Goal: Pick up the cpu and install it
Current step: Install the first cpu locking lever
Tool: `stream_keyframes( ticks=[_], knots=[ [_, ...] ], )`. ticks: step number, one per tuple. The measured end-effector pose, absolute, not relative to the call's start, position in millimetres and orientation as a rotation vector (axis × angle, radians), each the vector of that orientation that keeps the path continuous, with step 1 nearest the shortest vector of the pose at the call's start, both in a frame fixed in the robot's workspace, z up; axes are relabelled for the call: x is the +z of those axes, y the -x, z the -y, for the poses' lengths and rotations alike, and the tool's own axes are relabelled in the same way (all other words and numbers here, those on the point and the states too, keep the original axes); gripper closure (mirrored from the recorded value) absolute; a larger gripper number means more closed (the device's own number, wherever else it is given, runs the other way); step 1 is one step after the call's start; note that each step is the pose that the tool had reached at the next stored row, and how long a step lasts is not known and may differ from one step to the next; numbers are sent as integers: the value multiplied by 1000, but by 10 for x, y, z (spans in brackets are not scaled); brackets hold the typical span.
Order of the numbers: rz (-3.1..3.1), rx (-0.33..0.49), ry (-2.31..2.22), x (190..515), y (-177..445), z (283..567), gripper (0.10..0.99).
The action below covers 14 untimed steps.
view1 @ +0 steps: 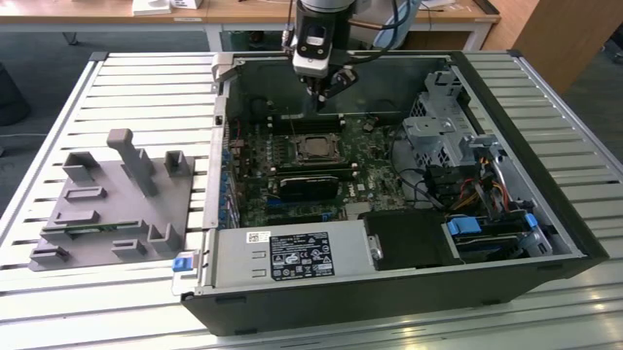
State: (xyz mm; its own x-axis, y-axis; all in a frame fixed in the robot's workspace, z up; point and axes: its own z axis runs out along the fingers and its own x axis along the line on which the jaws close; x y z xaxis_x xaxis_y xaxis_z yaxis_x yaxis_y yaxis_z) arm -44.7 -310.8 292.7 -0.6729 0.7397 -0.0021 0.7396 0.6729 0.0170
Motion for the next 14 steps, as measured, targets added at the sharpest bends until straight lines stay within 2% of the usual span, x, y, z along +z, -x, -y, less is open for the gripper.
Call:
stream_keyframes(
  ticks=[14],
  knots=[
    [-2969,24,-1004,2926,447,3108,980]
  ],
)
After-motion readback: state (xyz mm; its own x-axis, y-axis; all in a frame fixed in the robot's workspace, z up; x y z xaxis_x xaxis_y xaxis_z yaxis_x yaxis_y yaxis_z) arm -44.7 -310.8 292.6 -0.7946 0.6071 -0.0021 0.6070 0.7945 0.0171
